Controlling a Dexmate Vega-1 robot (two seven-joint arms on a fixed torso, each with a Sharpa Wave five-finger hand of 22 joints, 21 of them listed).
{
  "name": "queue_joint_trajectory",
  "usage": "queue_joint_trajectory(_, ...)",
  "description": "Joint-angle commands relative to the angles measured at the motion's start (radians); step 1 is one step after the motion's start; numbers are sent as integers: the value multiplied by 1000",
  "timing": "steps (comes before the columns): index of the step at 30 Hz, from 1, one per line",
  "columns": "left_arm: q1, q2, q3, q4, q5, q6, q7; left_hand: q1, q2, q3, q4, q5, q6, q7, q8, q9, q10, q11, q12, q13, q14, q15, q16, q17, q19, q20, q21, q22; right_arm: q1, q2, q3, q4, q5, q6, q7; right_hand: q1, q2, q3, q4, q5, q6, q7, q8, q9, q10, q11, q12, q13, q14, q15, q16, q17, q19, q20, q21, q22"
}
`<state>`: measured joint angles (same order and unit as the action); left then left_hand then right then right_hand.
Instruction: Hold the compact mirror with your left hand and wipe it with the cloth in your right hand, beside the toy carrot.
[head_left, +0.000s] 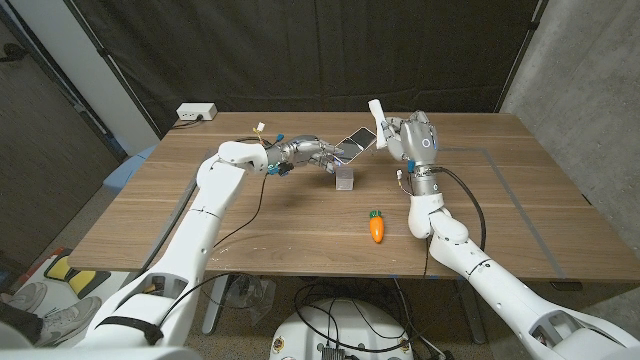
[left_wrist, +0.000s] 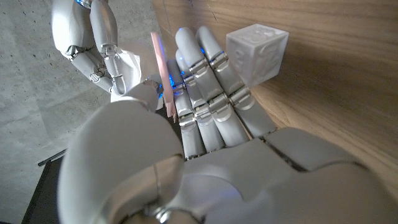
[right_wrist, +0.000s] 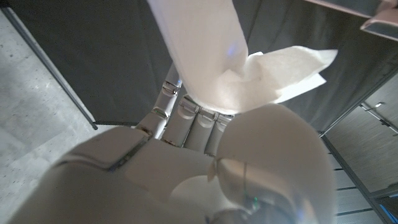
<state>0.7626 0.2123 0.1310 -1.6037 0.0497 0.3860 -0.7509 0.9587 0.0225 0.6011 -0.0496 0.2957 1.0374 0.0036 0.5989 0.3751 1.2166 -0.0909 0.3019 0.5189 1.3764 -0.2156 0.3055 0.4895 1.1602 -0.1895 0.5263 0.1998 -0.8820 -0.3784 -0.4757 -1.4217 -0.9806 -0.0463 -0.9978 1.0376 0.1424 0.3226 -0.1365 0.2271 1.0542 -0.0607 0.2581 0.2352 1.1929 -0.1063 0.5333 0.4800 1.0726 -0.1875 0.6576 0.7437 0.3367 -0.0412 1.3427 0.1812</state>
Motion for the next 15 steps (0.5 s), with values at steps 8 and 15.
queue_joint_trajectory(8,120,-54,-54,-152,-35,121,130,7,3,47,-20,3,11,-1,8,3,28,-27,-5,4,2,-9,-3,6,-8,-2,13,2,-46,-6,53,-69,61,-132,136,8,2,-9,0,5,45,-34,-5,3,7,0,-8,4,10,-46,-12,4,0,-121,5,2)
queue_joint_trajectory(15,163,-71,-67,-216,-41,169,176,6,2,49,-20,2,12,-3,8,0,32,-34,-5,2,7,-9,-1,8,-8,-3,19,1,-69,-9,70,-106,69,-188,207,10,3,-10,0,5,43,-35,-10,3,3,3,-12,7,7,-46,-18,5,-5,-118,5,2)
